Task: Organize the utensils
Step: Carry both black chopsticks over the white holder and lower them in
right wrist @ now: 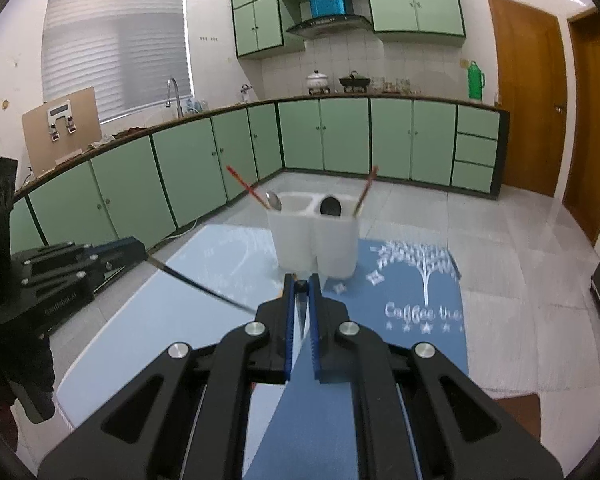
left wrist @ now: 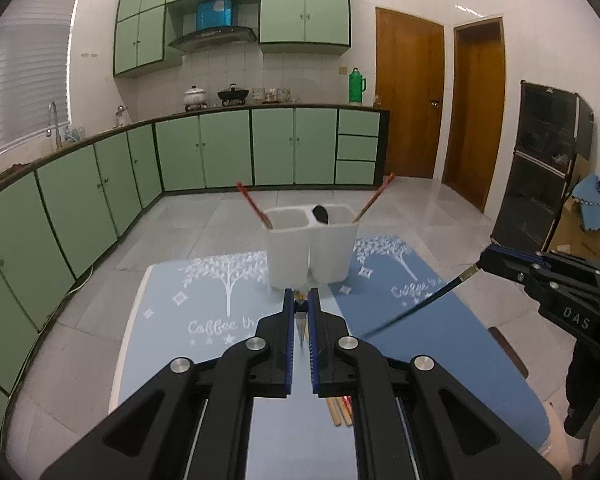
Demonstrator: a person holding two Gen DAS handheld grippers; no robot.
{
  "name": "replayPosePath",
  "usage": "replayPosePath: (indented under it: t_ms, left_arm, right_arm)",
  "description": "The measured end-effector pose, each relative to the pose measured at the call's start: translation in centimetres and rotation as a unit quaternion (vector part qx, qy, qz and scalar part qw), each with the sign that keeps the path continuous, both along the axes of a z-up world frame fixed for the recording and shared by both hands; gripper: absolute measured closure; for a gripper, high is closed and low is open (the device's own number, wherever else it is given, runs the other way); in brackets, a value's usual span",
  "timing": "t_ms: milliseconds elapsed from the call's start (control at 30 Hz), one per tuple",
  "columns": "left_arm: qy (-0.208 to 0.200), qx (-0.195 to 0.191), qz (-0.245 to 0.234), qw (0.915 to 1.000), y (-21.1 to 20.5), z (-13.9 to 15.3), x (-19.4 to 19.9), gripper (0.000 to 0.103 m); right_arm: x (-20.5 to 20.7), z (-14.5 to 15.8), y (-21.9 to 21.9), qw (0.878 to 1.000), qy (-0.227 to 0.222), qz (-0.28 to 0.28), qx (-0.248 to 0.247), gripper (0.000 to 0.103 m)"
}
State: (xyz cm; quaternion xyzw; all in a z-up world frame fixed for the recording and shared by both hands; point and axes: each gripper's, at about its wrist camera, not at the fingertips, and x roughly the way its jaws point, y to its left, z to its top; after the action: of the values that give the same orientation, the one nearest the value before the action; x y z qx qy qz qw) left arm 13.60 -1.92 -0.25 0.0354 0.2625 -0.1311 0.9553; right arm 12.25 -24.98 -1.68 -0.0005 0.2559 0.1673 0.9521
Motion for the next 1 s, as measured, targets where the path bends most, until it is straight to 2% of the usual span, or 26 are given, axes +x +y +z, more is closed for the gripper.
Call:
replayPosePath:
  t_ms: [133,500,733,900,1000]
  left_arm:
    - [-0.011,-0.007,-0.007,0.9999,-0.1,1.2,0.6,0.097]
    - [-0.044,-0.017,-0.027,0.9985,-0.9,4.6,2.4,0.097]
    - [-0.096,-0.027,-0.032,0.9944,-1.7,9.0,4.6,0.097]
    - [-0.144,-0.038,-0.031,0.9884,-2.2,12.6,7.4,0.097]
    - [-0.162,-0.045,-0.028,0.9853,-2.5,13.7,9.6,0.097]
  right_arm:
    - [1.0,1.8,0.2,1.000,-0.011,0.009,0.000,0.097]
    - [4.8,6.9,-0.3,0.999,-0.017,0.028,0.039,0.097]
    - [8.0,11.5,-0.1,0.997,-0.064,0.021,0.036,0.097]
    - [11.5,14.7,-0.6,0.993,-0.103,0.009,0.047,0.097]
    - [13.6,15.8,-0.7,0.991,-0.122,0.000,0.046,0.097]
